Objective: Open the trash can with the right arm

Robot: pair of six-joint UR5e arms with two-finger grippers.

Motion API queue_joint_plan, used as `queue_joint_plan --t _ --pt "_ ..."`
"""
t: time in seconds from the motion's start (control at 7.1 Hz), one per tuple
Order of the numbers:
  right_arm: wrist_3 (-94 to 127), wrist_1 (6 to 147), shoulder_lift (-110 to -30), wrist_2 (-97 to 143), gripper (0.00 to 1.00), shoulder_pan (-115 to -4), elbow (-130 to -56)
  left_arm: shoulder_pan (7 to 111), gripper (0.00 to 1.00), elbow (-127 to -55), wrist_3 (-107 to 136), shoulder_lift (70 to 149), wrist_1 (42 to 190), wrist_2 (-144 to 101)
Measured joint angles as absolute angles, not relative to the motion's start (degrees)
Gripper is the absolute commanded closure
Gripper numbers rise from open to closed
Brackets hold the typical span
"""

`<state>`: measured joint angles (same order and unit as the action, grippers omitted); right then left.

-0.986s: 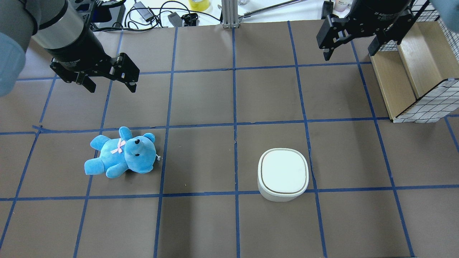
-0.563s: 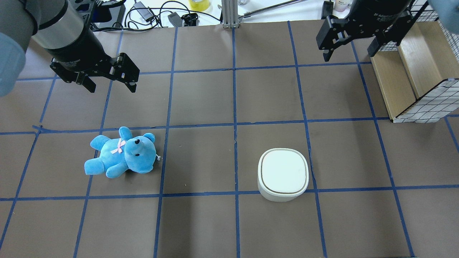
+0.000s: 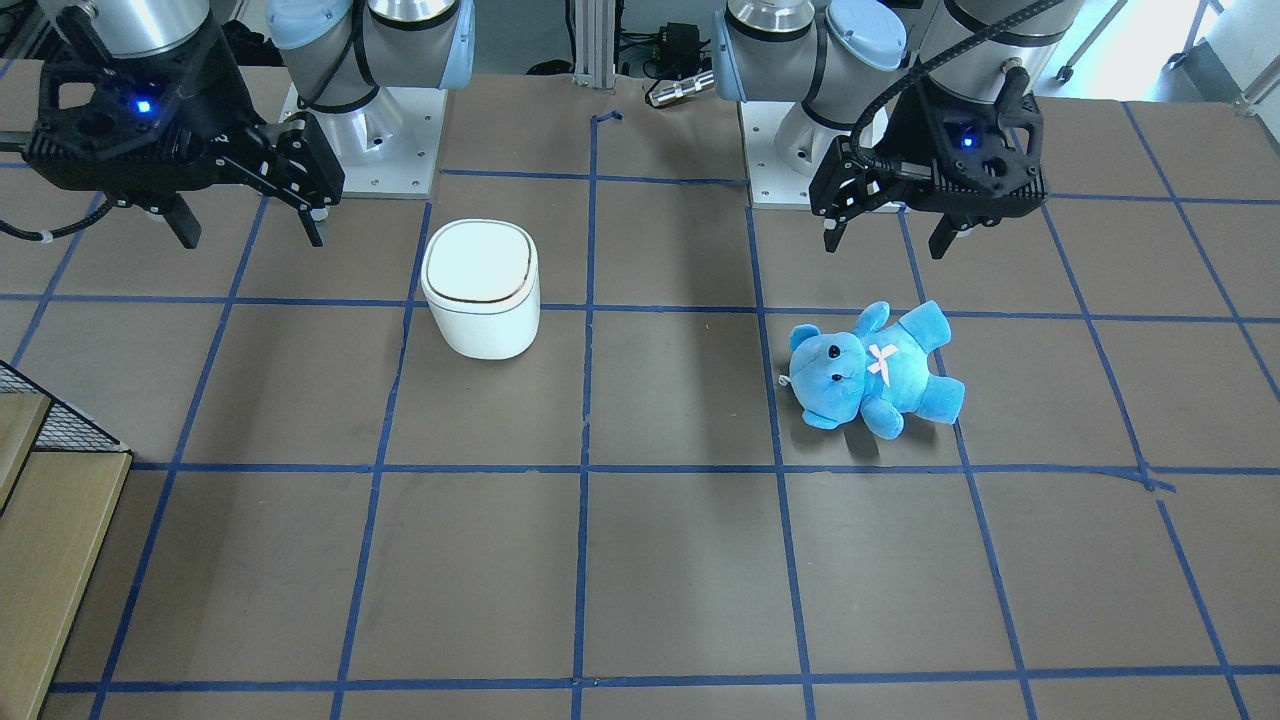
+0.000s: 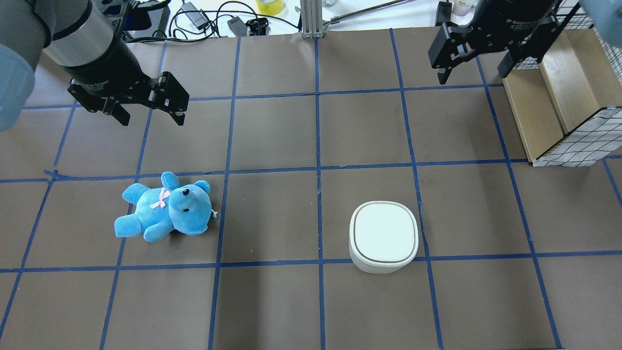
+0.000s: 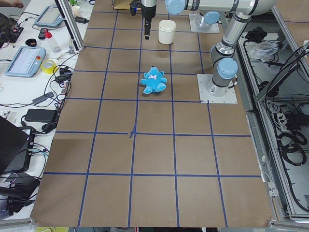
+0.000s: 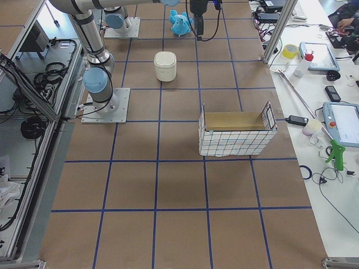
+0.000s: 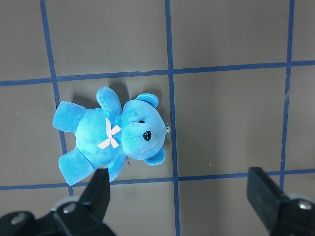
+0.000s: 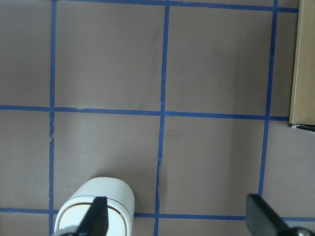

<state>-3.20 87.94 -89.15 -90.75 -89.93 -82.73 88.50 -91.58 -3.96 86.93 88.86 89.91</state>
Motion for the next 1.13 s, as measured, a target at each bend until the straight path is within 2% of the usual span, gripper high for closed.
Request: queue_joint_plan --t 0.85,0.99,1.13 --pt "-3.19 87.93 -89.05 -91.24 0.0 -89.9 -82.43 88.51 0.0 -91.58 -3.96 86.92 88.86 89.91" --pt "-3.17 87.93 -89.06 -91.1 0.02 -89.91 -82.44 88.51 0.0 -91.58 -3.96 86.92 88.86 89.91" --pt "-3.17 87.96 -89.08 -91.01 0.11 -89.91 -82.44 88.5 0.0 -91.58 -3.96 86.92 88.86 89.91"
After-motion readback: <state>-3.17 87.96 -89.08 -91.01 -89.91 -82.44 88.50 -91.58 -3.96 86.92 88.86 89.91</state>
